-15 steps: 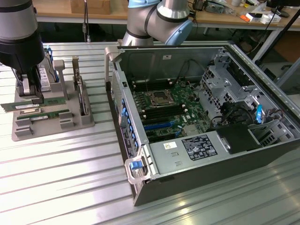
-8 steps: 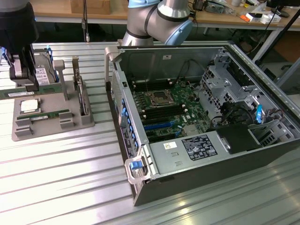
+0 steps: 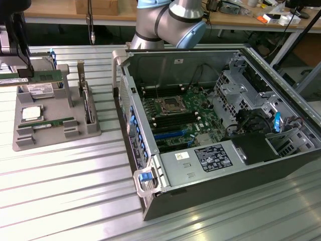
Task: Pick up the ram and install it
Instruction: 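Pick up the ram and move it above insertion slot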
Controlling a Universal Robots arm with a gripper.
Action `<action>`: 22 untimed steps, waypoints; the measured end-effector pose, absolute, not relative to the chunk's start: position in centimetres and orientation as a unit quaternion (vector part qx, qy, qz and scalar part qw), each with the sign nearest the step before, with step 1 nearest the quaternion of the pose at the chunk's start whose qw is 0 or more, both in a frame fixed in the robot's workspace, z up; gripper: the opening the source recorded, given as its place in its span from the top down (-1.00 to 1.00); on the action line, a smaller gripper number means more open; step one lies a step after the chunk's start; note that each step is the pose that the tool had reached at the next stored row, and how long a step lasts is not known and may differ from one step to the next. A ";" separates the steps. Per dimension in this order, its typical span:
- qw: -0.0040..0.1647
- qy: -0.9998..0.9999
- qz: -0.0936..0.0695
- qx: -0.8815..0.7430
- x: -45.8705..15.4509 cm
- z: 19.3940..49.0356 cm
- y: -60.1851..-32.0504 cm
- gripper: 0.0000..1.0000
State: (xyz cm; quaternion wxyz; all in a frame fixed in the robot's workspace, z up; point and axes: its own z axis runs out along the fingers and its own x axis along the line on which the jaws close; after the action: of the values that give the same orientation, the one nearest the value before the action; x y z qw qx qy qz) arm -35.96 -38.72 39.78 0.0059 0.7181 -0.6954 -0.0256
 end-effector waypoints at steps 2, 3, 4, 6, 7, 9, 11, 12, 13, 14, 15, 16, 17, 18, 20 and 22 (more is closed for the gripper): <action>0.006 -0.695 -0.026 0.718 -36.0 39.8 -38.7 0.76; 0.006 -0.695 -0.026 0.718 -35.9 39.8 -38.7 0.76; 0.006 -0.695 -0.026 0.718 -35.7 39.8 -38.7 0.76; 0.006 -0.695 -0.026 0.718 -35.3 39.8 -38.7 0.76; 0.006 -0.695 -0.026 0.718 -35.0 39.8 -38.7 0.76; 0.006 -0.695 -0.026 0.718 -34.6 39.8 -38.7 0.76; 0.006 -0.695 -0.026 0.718 -34.2 39.8 -38.7 0.76; 0.006 -0.695 -0.026 0.718 -33.8 39.8 -38.7 0.76; 0.006 -0.695 -0.026 0.718 -33.6 39.8 -38.7 0.76; 0.006 -0.695 -0.026 0.718 -33.3 39.8 -38.7 0.76; 0.006 -0.695 -0.026 0.718 -33.0 39.8 -38.7 0.76; 0.006 -0.695 -0.026 0.718 -32.7 39.8 -38.7 0.76; 0.006 -0.695 -0.026 0.718 -32.5 39.8 -38.7 0.76; 0.006 -0.695 -0.026 0.718 -32.4 39.8 -38.7 0.76; 0.006 -0.695 -0.026 0.718 -31.9 39.8 -38.7 0.76; 0.006 -0.695 -0.026 0.718 -31.3 39.8 -38.7 0.76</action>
State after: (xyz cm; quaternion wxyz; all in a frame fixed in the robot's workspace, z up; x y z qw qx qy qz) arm -31.29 -38.72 39.79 0.0060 0.7181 -0.6955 -0.0256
